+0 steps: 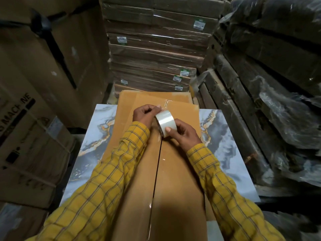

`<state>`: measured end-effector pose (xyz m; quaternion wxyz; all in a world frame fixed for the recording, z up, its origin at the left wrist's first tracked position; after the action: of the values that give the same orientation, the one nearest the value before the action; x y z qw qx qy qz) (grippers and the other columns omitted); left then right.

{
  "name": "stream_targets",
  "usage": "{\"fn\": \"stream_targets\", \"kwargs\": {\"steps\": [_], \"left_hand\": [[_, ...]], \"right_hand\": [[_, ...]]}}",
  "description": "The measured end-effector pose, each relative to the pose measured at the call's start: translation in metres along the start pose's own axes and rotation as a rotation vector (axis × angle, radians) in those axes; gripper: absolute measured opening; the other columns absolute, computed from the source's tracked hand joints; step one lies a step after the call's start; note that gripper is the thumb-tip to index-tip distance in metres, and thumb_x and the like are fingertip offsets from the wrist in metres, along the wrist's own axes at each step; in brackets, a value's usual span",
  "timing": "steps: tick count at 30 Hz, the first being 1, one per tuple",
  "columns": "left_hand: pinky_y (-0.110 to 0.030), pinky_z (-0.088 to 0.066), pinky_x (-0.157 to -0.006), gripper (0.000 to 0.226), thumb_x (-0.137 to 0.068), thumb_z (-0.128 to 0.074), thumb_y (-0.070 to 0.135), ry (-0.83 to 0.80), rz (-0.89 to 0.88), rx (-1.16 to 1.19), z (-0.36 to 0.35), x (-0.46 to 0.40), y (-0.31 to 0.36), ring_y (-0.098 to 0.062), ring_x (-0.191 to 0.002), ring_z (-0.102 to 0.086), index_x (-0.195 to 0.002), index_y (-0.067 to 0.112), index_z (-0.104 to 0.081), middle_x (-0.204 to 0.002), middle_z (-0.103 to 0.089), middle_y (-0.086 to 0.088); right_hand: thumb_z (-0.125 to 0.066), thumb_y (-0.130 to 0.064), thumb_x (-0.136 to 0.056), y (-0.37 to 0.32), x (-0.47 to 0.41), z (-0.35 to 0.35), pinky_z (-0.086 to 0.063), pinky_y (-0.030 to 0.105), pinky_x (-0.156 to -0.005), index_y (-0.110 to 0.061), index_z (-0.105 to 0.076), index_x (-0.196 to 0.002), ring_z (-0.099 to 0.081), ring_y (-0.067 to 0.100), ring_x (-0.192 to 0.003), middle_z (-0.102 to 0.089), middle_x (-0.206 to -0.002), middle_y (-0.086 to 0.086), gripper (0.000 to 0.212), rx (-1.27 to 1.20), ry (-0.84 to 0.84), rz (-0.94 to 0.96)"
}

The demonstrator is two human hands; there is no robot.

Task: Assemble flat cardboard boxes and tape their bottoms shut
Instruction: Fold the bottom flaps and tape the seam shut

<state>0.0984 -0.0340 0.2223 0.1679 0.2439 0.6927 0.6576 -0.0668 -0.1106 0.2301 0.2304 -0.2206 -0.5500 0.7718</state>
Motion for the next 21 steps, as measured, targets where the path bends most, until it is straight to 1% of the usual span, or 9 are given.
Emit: {"fn": "stream_targets", "kwargs": {"steps": [3,5,7,9,11,14,16,18,21], "left_hand": [[-0.028,-0.053,-0.070,0.018,-0.083,-0.079,0.024,-0.023,0.047,-0.040,-0.001,-0.019,-0.002,-0.016,-0.078,-0.067,-0.084,0.006,-0.077,-0.090,-0.077,-0.011],[-0.025,-0.048,-0.063,0.013,-0.082,-0.080,0.027,-0.021,0.100,-0.054,-0.001,-0.032,-0.002,-0.015,-0.074,-0.067,-0.079,0.015,-0.076,-0.090,-0.077,-0.009],[-0.025,-0.047,-0.064,0.009,-0.082,-0.078,0.023,-0.022,0.143,-0.043,-0.001,-0.042,-0.001,-0.014,-0.072,-0.068,-0.078,0.017,-0.075,-0.089,-0.077,-0.009],[-0.028,-0.051,-0.065,0.007,-0.081,-0.079,0.018,0.000,0.153,-0.010,0.002,-0.052,0.000,-0.013,-0.066,-0.068,-0.076,0.015,-0.075,-0.083,-0.076,-0.008],[-0.025,-0.052,-0.056,0.008,-0.081,-0.079,0.014,0.026,0.137,0.005,0.006,-0.062,0.004,-0.011,-0.056,-0.065,-0.079,0.009,-0.074,-0.071,-0.073,-0.006],[-0.026,-0.051,-0.047,0.015,-0.084,-0.078,0.012,0.017,0.141,0.003,0.012,-0.078,0.009,-0.015,-0.056,-0.066,-0.090,-0.001,-0.072,-0.070,-0.070,-0.011],[-0.024,-0.051,-0.045,0.015,-0.088,-0.074,0.010,0.020,0.140,-0.009,0.015,-0.090,0.010,-0.015,-0.058,-0.068,-0.094,-0.002,-0.070,-0.072,-0.070,-0.012],[-0.022,-0.051,-0.048,0.015,-0.090,-0.073,0.013,0.062,0.114,-0.044,0.021,-0.101,0.011,-0.014,-0.058,-0.066,-0.092,-0.002,-0.071,-0.072,-0.069,-0.010],[-0.018,-0.048,-0.055,0.020,-0.091,-0.072,0.022,0.134,0.046,-0.181,0.031,-0.115,0.009,-0.010,-0.059,-0.056,-0.088,0.002,-0.074,-0.073,-0.068,-0.006]], "right_hand": [[-0.066,-0.021,-0.094,-0.007,-0.017,0.005,-0.055,0.028,-0.075,-0.007,-0.064,-0.113,-0.062,0.013,-0.084,-0.066,-0.099,0.014,0.023,-0.032,-0.016,0.046],[-0.064,-0.020,-0.096,-0.010,-0.033,0.008,-0.055,0.030,-0.071,-0.009,-0.061,-0.112,-0.062,0.015,-0.082,-0.064,-0.098,0.018,0.020,-0.071,-0.041,0.056],[-0.064,-0.024,-0.096,-0.012,-0.050,0.012,-0.054,0.029,-0.073,-0.016,-0.062,-0.112,-0.060,0.014,-0.085,-0.064,-0.099,0.010,0.019,-0.061,-0.055,0.063],[-0.065,-0.029,-0.093,-0.014,-0.067,0.014,-0.051,0.026,-0.074,-0.020,-0.064,-0.108,-0.058,0.012,-0.086,-0.064,-0.096,0.001,0.017,-0.039,-0.066,0.069],[-0.066,-0.024,-0.092,-0.015,-0.086,0.014,-0.050,0.025,-0.074,-0.022,-0.065,-0.104,-0.058,0.011,-0.084,-0.064,-0.092,-0.006,0.012,-0.055,-0.085,0.049],[-0.068,-0.016,-0.090,-0.016,-0.117,0.015,-0.050,0.022,-0.073,-0.018,-0.067,-0.105,-0.060,0.009,-0.084,-0.064,-0.091,-0.006,0.015,-0.041,-0.103,0.011],[-0.070,-0.021,-0.087,-0.016,-0.136,0.014,-0.049,0.021,-0.071,-0.021,-0.068,-0.101,-0.059,0.010,-0.084,-0.064,-0.092,-0.004,0.015,0.004,-0.110,-0.011],[-0.069,-0.026,-0.085,-0.016,-0.152,0.012,-0.046,0.026,-0.070,-0.024,-0.065,-0.088,-0.057,0.013,-0.082,-0.062,-0.087,-0.004,0.006,0.043,-0.103,-0.045],[-0.057,-0.019,-0.097,-0.014,-0.170,0.010,-0.042,0.022,-0.063,-0.016,-0.055,-0.089,-0.048,0.014,-0.079,-0.054,-0.083,0.000,0.009,-0.027,-0.077,-0.103]]}}
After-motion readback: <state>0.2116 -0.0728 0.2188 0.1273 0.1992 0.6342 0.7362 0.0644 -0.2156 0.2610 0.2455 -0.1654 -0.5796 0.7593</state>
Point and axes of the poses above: each hand's wrist, its own x-axis away from the middle knuckle, its own z-axis out of the back of the hand, y = z × x, the point moved 7 cm from there along -x, towards the middle knuckle
